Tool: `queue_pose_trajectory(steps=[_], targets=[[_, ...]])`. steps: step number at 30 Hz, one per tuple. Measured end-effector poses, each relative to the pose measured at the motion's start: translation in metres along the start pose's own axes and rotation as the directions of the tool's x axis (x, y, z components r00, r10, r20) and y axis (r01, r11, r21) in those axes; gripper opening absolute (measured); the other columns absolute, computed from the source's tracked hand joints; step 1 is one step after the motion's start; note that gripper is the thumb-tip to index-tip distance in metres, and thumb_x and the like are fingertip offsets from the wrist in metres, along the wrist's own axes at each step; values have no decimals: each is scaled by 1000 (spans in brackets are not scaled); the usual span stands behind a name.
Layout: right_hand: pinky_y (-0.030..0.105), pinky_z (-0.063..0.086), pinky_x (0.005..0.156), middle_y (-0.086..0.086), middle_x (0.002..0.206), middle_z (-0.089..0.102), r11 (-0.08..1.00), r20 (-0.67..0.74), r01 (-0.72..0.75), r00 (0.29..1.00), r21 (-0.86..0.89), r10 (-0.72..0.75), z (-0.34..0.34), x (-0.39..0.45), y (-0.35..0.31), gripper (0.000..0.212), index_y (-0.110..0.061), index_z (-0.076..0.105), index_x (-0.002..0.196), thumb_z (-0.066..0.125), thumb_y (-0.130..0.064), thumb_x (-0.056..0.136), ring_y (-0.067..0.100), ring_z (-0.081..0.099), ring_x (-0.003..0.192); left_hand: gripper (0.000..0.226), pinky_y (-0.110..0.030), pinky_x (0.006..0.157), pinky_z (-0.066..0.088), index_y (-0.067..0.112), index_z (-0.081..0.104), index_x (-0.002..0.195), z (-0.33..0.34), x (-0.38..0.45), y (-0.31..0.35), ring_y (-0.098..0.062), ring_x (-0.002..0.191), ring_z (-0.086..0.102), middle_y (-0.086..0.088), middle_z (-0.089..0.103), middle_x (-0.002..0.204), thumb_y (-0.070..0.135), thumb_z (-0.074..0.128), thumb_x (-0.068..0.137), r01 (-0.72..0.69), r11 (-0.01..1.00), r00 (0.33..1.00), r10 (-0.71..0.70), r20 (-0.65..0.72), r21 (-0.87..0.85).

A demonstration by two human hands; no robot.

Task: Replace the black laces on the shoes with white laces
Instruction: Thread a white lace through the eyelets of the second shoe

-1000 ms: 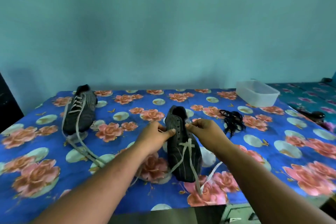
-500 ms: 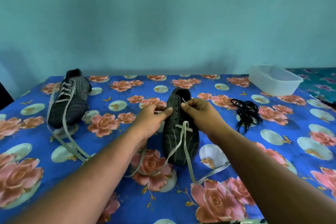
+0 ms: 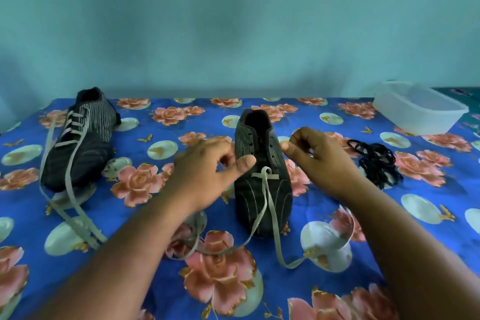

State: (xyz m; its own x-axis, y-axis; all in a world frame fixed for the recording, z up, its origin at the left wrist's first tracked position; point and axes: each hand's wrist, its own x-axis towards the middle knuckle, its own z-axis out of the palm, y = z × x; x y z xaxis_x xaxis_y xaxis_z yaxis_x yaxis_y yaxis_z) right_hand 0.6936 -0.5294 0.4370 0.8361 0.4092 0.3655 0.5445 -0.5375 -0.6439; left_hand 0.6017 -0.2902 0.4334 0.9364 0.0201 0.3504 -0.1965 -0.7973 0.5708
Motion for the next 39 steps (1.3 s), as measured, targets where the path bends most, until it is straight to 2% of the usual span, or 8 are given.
queue_pose_trajectory(steps=[4,10,15,18,22,27,32,39], targets=[[24,41,63,-7,74,56,975,196,162,962,154,-191,-8,-16,-15,66,-22,60,78,55,-88,73,10,50,69,67,-31,55,40,21,55,69,-8,-8,17,-13,60,55,-1,58,68,87,61,70,-6,998,918,31,397,-64],[36,52,64,-2,74,65,986,339,125,928,109,-155,-4,-19,-23,12,-27,73,84,79,-38,85,11,58,66,27,-24,58,40,18,62,70,-17,-5,12,-5,59,52,6,60,66,30,75,90,-1,993,913,50,405,-121],[30,41,59,4,70,57,938,382,13,911,345,-153,-18,-21,-27,34,-18,63,77,74,-48,88,10,50,64,33,-18,54,39,21,63,77,-14,-6,15,-3,58,51,9,59,67,51,72,87,42,983,935,25,353,-179],[41,43,54,-3,63,55,990,382,115,914,83,-138,-4,-28,-34,48,-25,58,74,77,-69,70,14,48,57,33,-18,55,40,23,62,78,-11,-4,13,-1,59,51,9,60,68,53,72,86,46,992,935,-1,356,-120],[41,47,53,-9,67,56,911,293,381,899,-158,-325,6,-26,-36,22,-28,63,80,68,-47,88,12,54,60,17,-16,63,47,15,69,85,-15,-1,6,-5,68,63,5,68,75,30,73,91,153,945,904,-15,427,-290],[27,44,57,-8,64,60,975,153,64,983,211,-98,-19,-17,-15,24,-13,61,76,61,-11,99,6,49,54,54,-22,57,41,17,60,75,-7,-4,7,-6,59,53,-2,57,65,71,64,79,107,978,927,-33,375,-178],[31,42,59,-7,67,63,958,155,-155,969,-240,195,-20,-7,19,18,-21,64,80,69,-31,93,9,55,60,48,-36,56,43,23,53,69,1,-8,14,-9,56,47,4,55,63,67,71,80,-31,999,965,36,260,-23],[23,44,83,-9,95,64,962,151,271,950,29,-272,-6,-13,-4,10,-31,73,103,71,-34,94,13,58,95,26,-41,58,47,25,56,65,-14,-1,2,-13,57,53,8,57,62,50,57,74,73,995,969,-88,233,72]])
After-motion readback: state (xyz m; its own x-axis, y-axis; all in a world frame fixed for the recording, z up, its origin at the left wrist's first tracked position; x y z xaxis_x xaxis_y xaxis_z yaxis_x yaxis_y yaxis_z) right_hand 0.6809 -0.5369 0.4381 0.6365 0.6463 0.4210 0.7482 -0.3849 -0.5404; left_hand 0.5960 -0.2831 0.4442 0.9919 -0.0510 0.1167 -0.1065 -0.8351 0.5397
